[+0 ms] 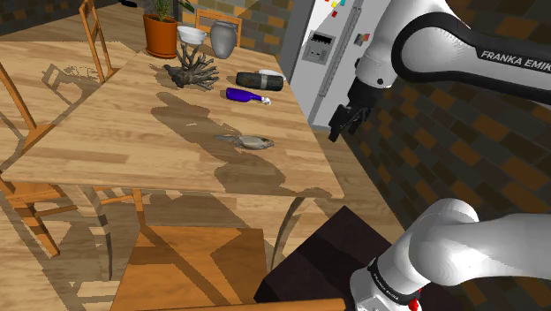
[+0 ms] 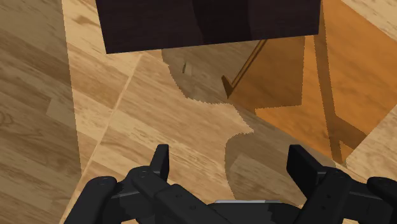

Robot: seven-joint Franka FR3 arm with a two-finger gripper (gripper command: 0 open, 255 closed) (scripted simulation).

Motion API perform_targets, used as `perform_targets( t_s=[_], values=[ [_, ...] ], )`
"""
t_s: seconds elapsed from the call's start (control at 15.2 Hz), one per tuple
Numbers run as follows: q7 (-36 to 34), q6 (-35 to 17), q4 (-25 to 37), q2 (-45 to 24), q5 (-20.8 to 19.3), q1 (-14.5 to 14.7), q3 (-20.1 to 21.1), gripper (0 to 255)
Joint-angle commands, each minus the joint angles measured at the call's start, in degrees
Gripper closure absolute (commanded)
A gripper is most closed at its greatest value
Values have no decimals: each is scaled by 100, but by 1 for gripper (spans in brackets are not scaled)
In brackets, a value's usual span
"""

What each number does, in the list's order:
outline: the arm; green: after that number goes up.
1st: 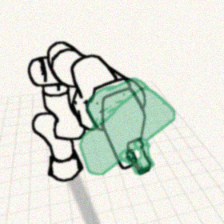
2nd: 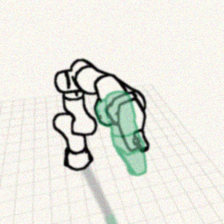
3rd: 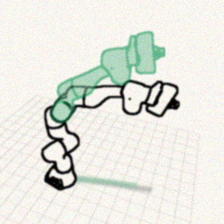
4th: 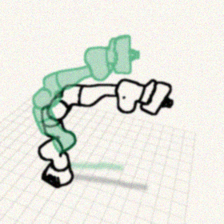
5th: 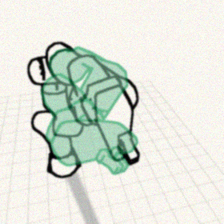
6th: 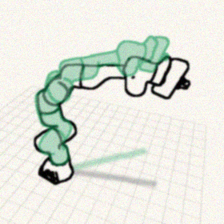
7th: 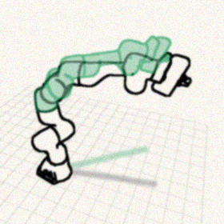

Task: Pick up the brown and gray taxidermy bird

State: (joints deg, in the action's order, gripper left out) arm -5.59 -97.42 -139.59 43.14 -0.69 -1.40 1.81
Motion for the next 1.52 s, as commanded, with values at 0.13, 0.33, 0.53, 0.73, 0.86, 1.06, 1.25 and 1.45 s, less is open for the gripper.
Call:
perform_targets(
  t_s=[0.13,0.33,0.53,0.73,0.86,1.06,1.25,1.45],
  values=[
    [297,-315,102,-438,-33,48,-119,0],
    [739,-741,323,-1121,-48,131,-278,0],
    [1180,-1104,620,-1822,-23,225,-414,0],
    [1623,-1397,988,-2530,45,315,-516,0],
    [1918,-1552,1270,-3003,111,369,-564,0],
    [2353,-1724,1746,-3708,229,435,-600,0],
    [2770,-1824,2284,-4408,355,478,-592,0],
    [3156,-1855,2882,-5102,469,501,-542,0]
  ],
)
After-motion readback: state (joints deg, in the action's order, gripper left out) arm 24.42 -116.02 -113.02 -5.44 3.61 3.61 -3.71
